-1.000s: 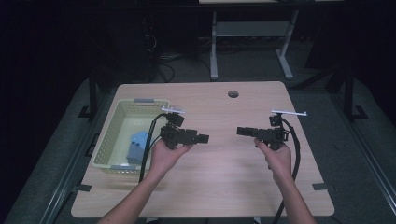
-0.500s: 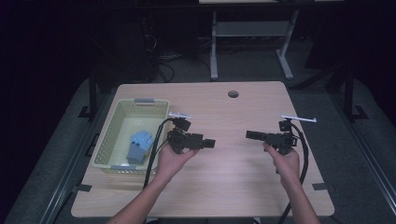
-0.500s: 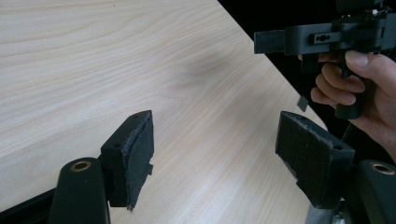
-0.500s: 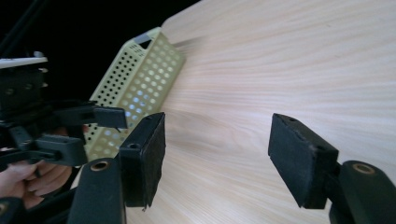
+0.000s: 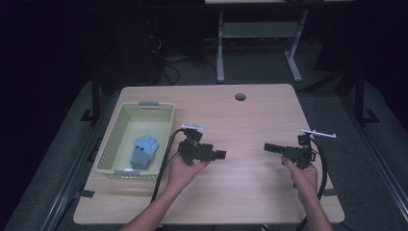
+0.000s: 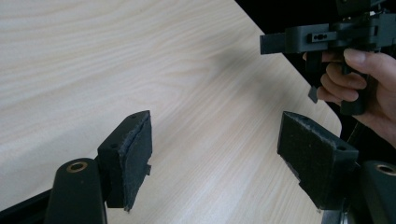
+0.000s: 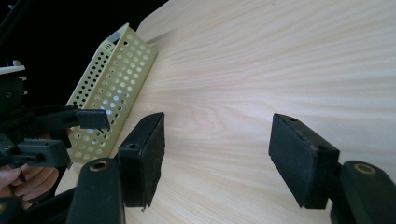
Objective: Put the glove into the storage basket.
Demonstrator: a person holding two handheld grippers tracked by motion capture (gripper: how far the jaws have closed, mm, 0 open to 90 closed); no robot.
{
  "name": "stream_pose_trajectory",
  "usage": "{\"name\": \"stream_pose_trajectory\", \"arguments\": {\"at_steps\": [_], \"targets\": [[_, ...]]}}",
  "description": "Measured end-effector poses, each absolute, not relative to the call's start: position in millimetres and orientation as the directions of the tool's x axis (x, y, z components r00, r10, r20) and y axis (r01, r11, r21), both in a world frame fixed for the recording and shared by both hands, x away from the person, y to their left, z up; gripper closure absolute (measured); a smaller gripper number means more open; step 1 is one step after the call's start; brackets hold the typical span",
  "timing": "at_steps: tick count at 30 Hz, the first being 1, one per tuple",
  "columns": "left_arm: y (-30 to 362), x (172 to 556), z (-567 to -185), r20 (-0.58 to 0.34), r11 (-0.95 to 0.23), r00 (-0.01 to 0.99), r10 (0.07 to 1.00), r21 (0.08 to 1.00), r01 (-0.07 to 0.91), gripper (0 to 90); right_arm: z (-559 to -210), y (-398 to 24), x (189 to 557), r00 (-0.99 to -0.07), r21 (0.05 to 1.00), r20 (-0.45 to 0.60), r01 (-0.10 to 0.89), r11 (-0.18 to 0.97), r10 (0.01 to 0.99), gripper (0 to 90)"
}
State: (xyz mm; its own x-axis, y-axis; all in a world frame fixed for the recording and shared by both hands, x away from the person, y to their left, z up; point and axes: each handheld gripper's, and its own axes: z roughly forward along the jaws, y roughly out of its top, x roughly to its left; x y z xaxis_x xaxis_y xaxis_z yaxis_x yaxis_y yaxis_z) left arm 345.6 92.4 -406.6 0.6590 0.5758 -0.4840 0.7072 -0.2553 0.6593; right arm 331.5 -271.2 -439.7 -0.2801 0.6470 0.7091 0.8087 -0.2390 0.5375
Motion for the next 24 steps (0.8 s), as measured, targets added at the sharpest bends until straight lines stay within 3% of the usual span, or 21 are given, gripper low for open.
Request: {"name": "stream_pose_trajectory", "arguments": {"at_steps": [9, 24], "targets": [[91.1, 338.4, -419.8, -0.538, -0.216, 0.642, 0.546, 0.65, 0.728, 25.8, -452.6, -285.6, 320.2, -0.257, 0.523, 0.722, 0.811, -0.262, 0.643, 35.2], [86.1, 313.8, -439.7, -0.545, -0.229, 0.659, 0.519, 0.653, 0.721, 24.9, -464.4, -299.0, 293.3, -0.27, 0.543, 0.736, 0.783, -0.303, 0.62, 32.2]]}}
